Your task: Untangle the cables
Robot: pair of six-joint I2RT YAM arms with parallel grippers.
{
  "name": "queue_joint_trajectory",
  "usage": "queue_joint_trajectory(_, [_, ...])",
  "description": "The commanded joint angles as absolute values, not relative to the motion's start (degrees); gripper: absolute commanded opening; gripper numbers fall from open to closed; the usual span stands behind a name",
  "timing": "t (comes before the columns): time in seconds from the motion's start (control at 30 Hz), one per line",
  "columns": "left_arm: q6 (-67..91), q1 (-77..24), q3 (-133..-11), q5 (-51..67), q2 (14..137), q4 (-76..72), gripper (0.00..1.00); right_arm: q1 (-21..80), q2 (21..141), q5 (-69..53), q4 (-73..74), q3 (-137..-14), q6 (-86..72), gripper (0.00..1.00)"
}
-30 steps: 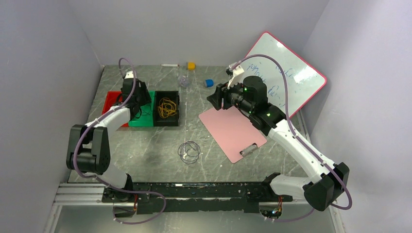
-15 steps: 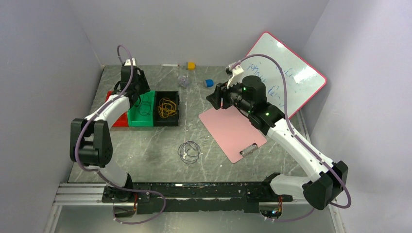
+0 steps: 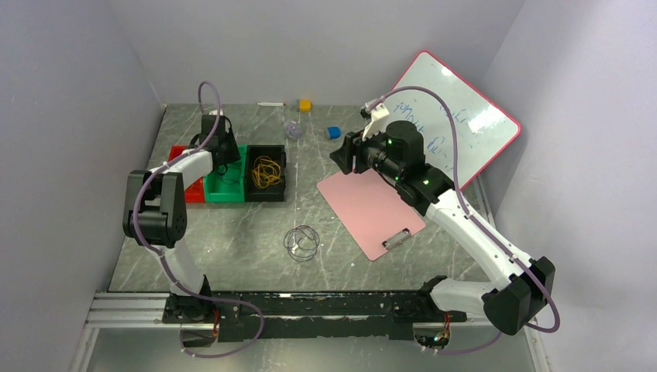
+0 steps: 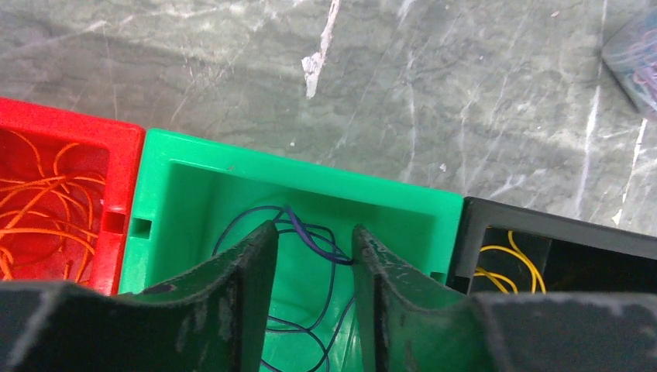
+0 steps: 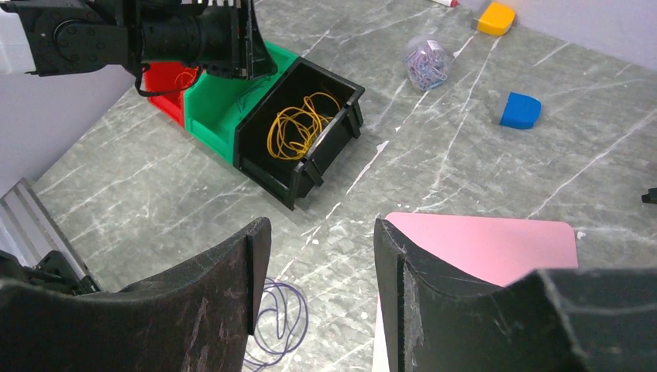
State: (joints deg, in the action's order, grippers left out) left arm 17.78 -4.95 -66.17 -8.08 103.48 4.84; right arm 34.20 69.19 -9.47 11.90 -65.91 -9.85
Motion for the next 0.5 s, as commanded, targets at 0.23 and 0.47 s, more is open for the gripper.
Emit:
queue_joint_trajectory(0.23, [18.51,-4.44,-69.52,-9.90,106.67,9.53,0.32,34.33,68.78,-9.04,11.78,-65.03,-9.42,0.55])
queue_joint_trajectory(0.47, [19.80,-4.43,-68.88,-10.03,106.83,11.19,0.24,34.37,68.64,-8.94,12.12,-65.16,-9.40,0.55])
